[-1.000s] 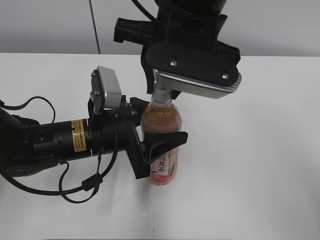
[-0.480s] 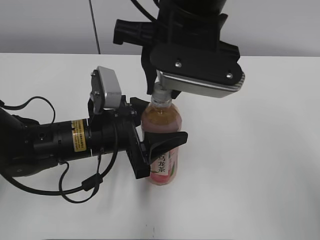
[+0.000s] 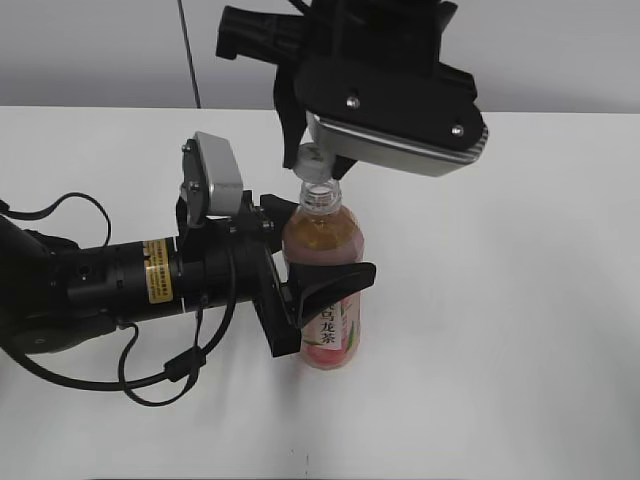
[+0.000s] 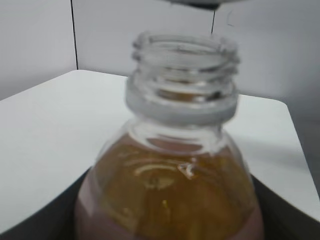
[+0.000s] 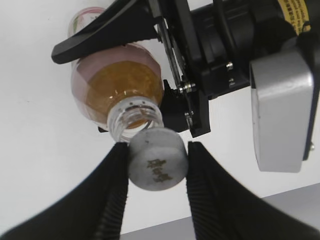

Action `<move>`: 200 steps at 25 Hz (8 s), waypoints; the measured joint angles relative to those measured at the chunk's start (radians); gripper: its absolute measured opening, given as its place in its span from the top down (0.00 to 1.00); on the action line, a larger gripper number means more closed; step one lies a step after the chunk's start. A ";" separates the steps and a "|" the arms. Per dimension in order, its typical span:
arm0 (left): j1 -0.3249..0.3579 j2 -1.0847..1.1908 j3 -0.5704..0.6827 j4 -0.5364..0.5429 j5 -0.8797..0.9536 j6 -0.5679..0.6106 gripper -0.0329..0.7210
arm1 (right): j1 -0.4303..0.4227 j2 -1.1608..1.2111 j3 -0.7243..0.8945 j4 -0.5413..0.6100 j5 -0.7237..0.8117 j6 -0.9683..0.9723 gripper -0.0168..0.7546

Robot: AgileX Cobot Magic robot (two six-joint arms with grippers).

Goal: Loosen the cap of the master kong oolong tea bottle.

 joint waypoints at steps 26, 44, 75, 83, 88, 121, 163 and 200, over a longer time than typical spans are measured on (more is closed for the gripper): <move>0.000 0.000 0.000 0.000 0.000 0.000 0.35 | -0.101 -0.033 0.035 -0.262 0.000 1.711 0.62; 0.000 0.000 0.000 -0.001 0.000 0.000 0.35 | -0.485 -0.034 0.753 -0.126 -0.298 2.219 0.62; 0.000 0.000 0.000 -0.001 0.000 0.000 0.35 | -0.487 -0.575 0.917 -0.109 -0.190 2.388 0.27; 0.000 0.000 0.000 -0.001 0.002 0.000 0.35 | -0.487 -1.200 1.126 -0.102 -0.157 2.395 0.27; 0.000 0.000 0.000 -0.001 0.007 0.000 0.26 | -0.487 -1.492 1.140 -0.071 -0.156 2.395 0.27; 0.000 -0.234 0.000 0.029 0.149 -0.230 0.17 | -0.487 -1.642 1.212 -0.071 -0.126 2.360 0.31; 0.000 -0.789 0.003 0.351 0.521 -0.811 0.17 | -0.487 -1.642 1.213 -0.071 -0.126 2.359 0.31; -0.143 -1.673 0.036 -0.852 2.236 0.282 0.18 | -0.487 -1.642 1.213 -0.071 -0.126 2.359 0.31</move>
